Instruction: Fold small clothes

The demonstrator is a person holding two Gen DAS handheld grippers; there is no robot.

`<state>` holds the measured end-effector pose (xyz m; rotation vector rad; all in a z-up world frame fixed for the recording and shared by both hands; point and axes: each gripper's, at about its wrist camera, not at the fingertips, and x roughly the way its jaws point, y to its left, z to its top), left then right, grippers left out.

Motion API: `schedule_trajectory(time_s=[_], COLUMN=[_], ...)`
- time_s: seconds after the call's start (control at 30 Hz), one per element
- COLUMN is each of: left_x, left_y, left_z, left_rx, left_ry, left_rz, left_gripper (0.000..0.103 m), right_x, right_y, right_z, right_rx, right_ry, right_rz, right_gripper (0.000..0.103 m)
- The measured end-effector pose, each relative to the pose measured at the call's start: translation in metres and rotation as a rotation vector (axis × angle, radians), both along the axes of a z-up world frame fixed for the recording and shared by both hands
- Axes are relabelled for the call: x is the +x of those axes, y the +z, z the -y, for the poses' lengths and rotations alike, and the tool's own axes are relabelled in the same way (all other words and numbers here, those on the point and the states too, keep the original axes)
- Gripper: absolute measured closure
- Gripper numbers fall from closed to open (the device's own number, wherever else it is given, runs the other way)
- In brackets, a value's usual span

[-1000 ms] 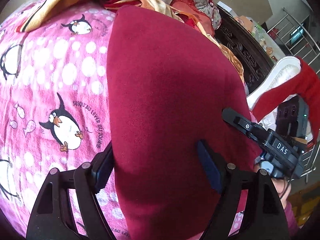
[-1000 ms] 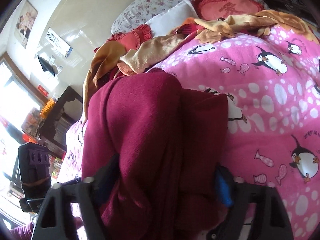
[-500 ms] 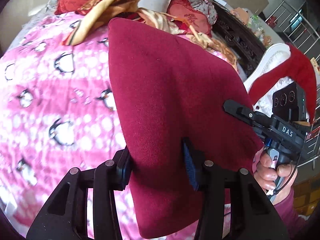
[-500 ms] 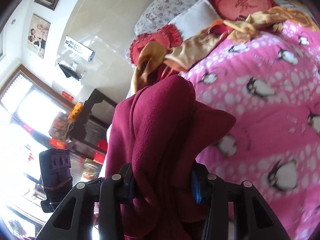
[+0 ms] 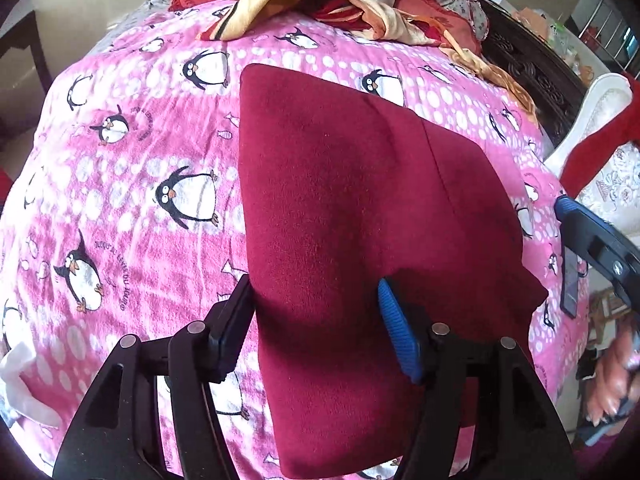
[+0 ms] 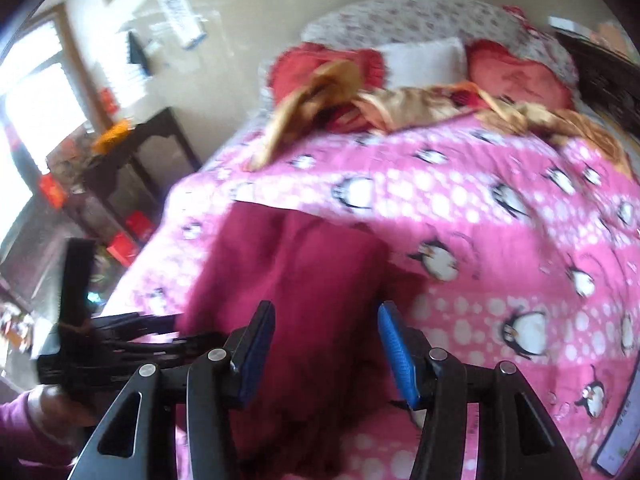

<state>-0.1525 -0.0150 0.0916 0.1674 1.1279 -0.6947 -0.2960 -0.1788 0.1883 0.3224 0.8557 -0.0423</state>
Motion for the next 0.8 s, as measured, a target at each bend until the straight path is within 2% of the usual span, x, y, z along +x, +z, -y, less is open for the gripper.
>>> schedule_trajectory(time_s=[0.13,0.2,0.3,0.37,0.53,0.63,0.7,0.8], left_x=[-0.001,-0.005,-0.007,-0.009,-0.02,-0.026,-0.028,-0.032], left_y=[0.004,0.008,0.012,0.016,0.028,0.034,0.037,0.043], left_z=[-0.002,-0.004,-0.009,-0.012,-0.017,-0.018,-0.019,-0.021], left_rx=[0.009,0.009,0.008,0.003,-0.008,-0.014,-0.027,-0.046], left_ry=[0.016,0.016,0.03,0.04,0.037,0.034,0.036,0.043], left_rz=[0.063,0.084,0.106,0.124,0.173,0.196,0.199,0.211], left_gripper=[0.04,0.04,0.04,0.04,0.04,0.04,0.04,0.04], right_x=[0.005,0.01,0.01,0.005,-0.005,-0.015,-0.019,-0.023], right_y=[0.0,-0.02,-0.059,-0.075,-0.061,-0.037,-0.023,-0.005], right_z=[-0.037,-0.046,-0.04,-0.031,-0.026,-0.033,-0.037,-0.043], right_rx=[-0.115,-0.156,-0.189,-0.177,-0.148,-0.157,-0.156,-0.173], right_ry=[0.089,0.116,0.077,0.049,0.014,-0.025,-0.048,-0.082], right_rz=[-0.005,-0.067,-0.163,-0.181,-0.155,-0.108,-0.077,-0.043], right_gripper=[0.061,0.065,0.065,0.065,0.065,0.061,0.052,0.051])
